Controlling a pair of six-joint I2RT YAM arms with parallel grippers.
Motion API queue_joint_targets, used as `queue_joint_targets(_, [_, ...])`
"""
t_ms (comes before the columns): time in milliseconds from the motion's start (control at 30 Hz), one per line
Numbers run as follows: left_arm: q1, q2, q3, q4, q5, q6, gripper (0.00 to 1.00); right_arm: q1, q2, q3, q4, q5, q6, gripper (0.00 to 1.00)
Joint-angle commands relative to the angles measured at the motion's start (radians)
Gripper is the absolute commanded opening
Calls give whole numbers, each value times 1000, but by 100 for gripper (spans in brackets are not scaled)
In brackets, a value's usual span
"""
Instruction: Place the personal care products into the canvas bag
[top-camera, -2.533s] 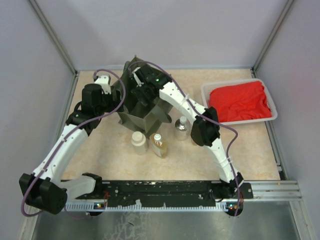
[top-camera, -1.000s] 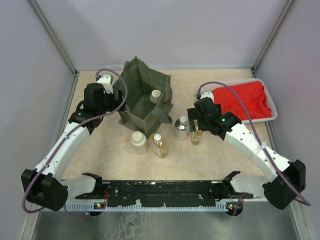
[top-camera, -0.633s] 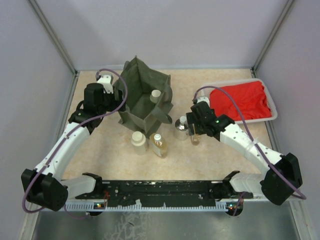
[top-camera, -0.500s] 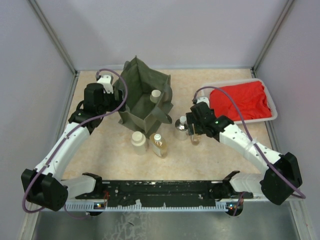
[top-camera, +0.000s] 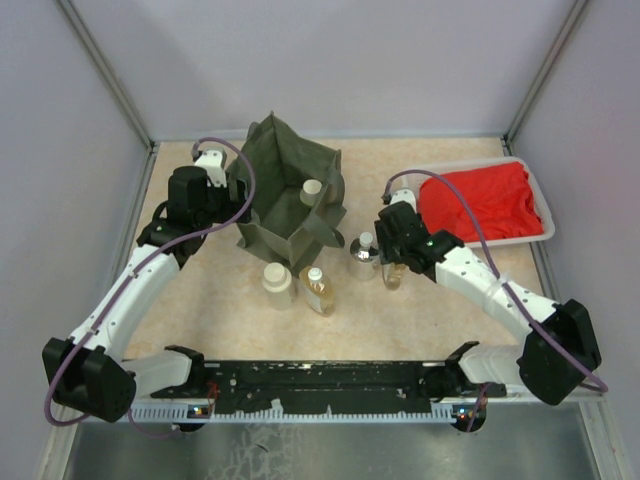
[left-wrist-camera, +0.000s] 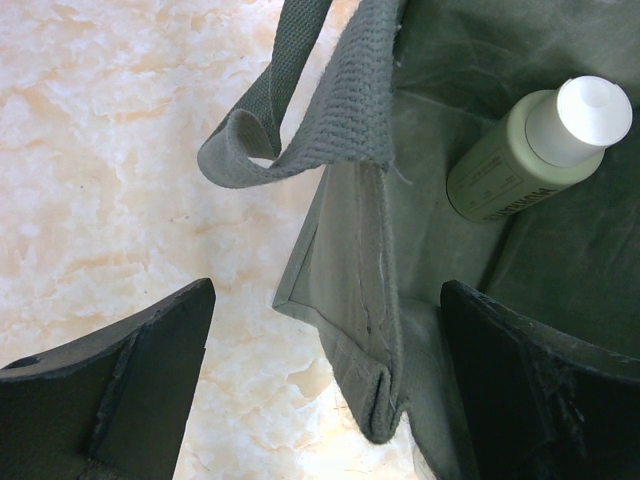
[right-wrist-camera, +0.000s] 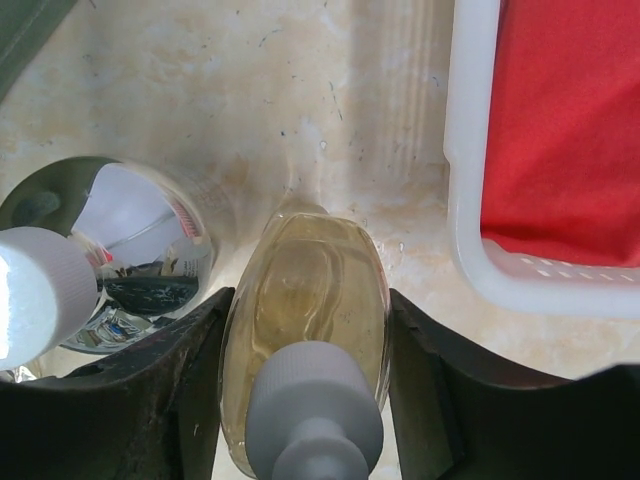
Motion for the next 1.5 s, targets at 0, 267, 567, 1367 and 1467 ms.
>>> queue_joint_targets(0, [1,7,-4,-27,-14,27,100,-5,5,38,18,0,-27,8])
queue_joint_targets(267, [1,9,-8,-27,-4,23,100,-5,65,417,-118,100,-173,0])
queue_joint_targets(567, [1,6,-18,-27,-1,18,100,-1,264,1070,-178,-29,-350,0])
queue_joint_targets(1367, [2,-7,-19,-44,-11,16,100,31,548,1323,343,-736,-264,0])
queue_joint_targets(1467, [1,-8,-20,-41,-3,15,100,42,607,1346,361,-743,-249,0])
